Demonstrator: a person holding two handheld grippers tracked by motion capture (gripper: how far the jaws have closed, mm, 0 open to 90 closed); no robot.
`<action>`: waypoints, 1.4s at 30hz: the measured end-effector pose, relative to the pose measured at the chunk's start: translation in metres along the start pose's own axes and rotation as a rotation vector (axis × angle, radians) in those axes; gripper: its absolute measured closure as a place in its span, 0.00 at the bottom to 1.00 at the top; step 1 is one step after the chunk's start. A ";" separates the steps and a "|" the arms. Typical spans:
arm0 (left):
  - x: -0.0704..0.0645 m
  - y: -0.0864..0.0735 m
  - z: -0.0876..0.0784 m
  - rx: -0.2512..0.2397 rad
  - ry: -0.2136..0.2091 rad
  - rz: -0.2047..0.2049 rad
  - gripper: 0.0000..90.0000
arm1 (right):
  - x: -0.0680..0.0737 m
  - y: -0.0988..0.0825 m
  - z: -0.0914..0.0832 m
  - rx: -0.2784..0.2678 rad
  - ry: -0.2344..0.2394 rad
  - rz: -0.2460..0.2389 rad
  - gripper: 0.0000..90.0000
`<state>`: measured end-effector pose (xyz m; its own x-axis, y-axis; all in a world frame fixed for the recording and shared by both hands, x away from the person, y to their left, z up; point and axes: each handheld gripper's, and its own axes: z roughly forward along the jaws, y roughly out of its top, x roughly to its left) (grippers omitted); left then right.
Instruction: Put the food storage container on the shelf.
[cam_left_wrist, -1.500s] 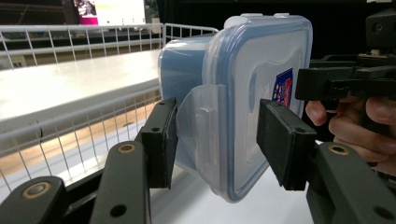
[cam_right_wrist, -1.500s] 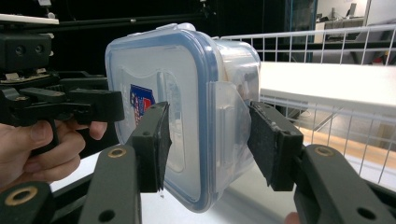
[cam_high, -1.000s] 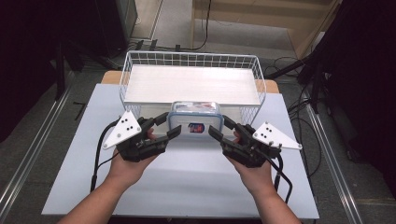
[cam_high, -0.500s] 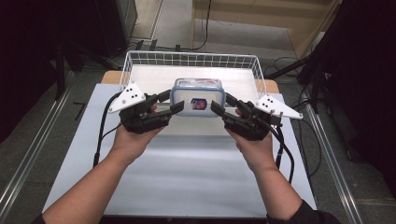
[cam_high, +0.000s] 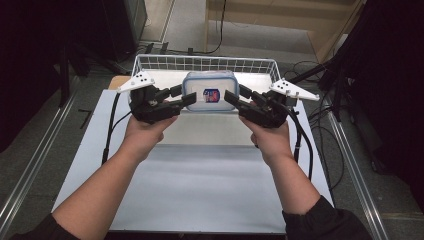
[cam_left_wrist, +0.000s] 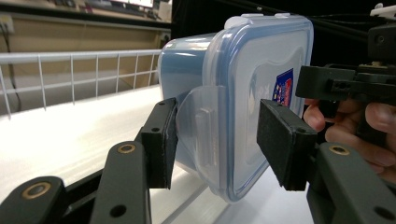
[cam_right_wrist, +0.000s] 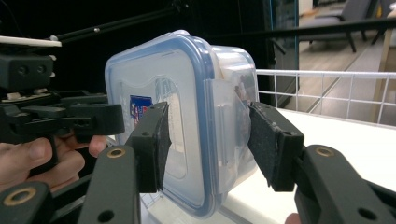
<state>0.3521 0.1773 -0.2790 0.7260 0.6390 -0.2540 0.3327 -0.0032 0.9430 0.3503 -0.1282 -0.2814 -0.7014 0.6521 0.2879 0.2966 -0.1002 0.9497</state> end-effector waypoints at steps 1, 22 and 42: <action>0.000 0.000 0.000 0.000 0.000 0.000 0.55 | -0.001 0.002 0.001 0.008 -0.001 0.009 0.57; 0.030 0.020 0.018 0.144 -0.020 -0.213 0.56 | -0.032 0.013 0.023 0.168 0.038 0.238 0.59; 0.042 0.029 0.027 0.245 -0.029 -0.378 0.56 | -0.046 0.018 0.029 0.254 0.061 0.386 0.61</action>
<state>0.4083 0.1834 -0.2684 0.5420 0.6083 -0.5798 0.7079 0.0414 0.7051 0.4064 -0.1386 -0.2816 -0.5431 0.5572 0.6281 0.6875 -0.1343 0.7136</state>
